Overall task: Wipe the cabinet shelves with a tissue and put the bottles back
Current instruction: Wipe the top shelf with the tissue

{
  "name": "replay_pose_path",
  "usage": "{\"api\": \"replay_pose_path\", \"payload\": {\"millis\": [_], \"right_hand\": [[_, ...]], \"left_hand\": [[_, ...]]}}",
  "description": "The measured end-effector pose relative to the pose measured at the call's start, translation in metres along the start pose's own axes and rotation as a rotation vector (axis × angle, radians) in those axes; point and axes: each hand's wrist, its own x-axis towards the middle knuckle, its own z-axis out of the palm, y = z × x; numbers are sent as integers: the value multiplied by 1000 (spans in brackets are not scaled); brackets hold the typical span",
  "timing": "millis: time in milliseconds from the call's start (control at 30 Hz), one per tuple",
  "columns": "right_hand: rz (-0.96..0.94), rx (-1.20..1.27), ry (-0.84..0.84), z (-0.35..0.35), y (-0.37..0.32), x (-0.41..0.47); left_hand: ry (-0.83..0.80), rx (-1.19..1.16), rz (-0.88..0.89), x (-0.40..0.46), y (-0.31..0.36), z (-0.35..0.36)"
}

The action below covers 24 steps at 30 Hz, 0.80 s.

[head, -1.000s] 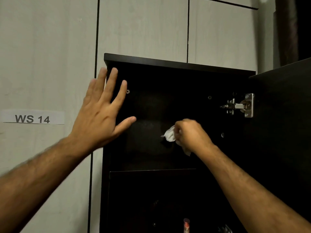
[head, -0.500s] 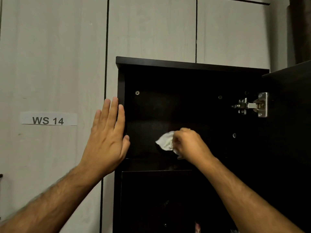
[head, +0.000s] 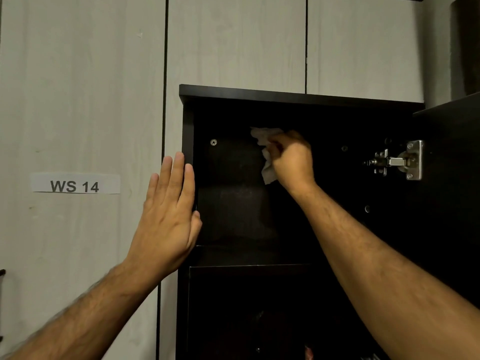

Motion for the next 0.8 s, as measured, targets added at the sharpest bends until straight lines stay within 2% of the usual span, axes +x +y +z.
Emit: {"api": "replay_pose_path", "payload": {"millis": [67, 167, 267, 333, 400, 533, 600, 667, 800], "right_hand": [[-121, -56, -130, 2, -4, -13], [-326, -196, -436, -2, -1, -48], [-359, -392, -774, -14, 8, -78], [-312, -569, -872, -27, 17, -77], [-164, -650, -815, -43, 28, -64], [10, -522, -378, -58, 42, -31], [-3, -444, -254, -47, 32, -27], [-81, -385, -322, -32, 15, -38], [-300, -462, -745, -8, -6, -90]], "left_hand": [[2, -9, -4, 0, 0, 0], [-7, -10, -14, 0, 1, -1], [-29, -14, -33, 0, 3, -3], [-34, -20, -41, 0, 4, -5], [-39, -22, -43, 0, 4, -6], [-31, -35, -43, 0, 4, -5], [-33, -36, -44, 0, 4, -3], [-33, -36, -41, 0, 3, -3], [-34, -30, -32, 0, 2, -1]]}}
